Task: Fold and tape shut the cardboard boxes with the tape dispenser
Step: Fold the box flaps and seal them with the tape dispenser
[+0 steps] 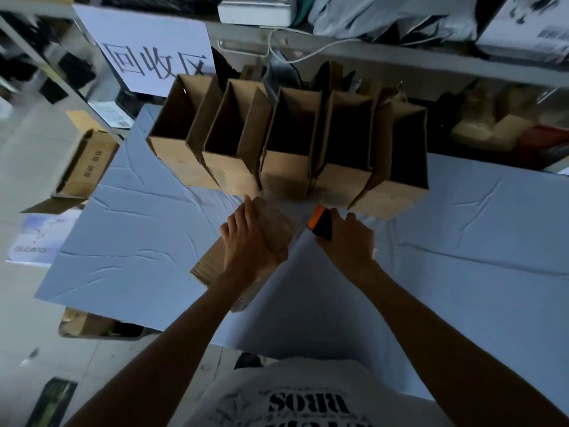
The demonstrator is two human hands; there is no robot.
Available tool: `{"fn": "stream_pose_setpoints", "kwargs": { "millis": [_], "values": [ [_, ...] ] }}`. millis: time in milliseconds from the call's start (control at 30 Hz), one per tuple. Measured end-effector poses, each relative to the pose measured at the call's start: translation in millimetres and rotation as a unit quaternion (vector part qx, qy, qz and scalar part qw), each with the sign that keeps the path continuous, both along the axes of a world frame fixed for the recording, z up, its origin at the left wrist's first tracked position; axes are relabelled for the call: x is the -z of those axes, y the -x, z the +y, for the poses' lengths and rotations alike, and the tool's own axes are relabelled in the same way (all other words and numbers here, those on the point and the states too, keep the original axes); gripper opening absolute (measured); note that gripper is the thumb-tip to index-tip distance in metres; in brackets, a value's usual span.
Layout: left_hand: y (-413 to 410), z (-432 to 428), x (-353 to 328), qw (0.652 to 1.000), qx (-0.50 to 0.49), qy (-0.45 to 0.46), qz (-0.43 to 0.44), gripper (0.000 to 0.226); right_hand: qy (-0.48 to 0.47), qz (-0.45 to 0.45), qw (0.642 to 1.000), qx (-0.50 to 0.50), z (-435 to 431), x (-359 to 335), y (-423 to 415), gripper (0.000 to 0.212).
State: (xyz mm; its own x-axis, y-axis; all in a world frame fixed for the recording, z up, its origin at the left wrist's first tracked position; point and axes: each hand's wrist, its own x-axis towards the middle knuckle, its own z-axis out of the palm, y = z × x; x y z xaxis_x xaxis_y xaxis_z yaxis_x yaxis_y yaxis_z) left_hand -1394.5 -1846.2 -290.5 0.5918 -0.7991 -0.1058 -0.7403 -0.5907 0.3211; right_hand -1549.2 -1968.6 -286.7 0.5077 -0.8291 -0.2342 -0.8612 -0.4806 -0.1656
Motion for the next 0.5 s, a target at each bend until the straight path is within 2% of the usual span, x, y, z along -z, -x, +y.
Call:
{"fn": "stream_pose_setpoints", "kwargs": {
  "millis": [133, 333, 433, 500],
  "values": [
    [2, 1, -1, 1.000, 0.000, 0.010, -0.001, 0.130, 0.021, 0.004, 1.000, -0.008, 0, 21, 12, 0.065],
    [2, 1, -2, 1.000, -0.006, 0.006, -0.003, 0.129, -0.028, -0.051, 0.998, 0.010, 27, 45, 37, 0.075],
    [1, 0, -1, 1.000, -0.006, 0.005, 0.000, 0.130, -0.037, -0.067, 0.997, -0.022, 33, 49, 45, 0.062],
    [1, -1, -1, 1.000, -0.005, 0.004, -0.001, 0.129, -0.025, -0.108, 0.994, 0.006, 27, 44, 44, 0.049]
  ]
}}
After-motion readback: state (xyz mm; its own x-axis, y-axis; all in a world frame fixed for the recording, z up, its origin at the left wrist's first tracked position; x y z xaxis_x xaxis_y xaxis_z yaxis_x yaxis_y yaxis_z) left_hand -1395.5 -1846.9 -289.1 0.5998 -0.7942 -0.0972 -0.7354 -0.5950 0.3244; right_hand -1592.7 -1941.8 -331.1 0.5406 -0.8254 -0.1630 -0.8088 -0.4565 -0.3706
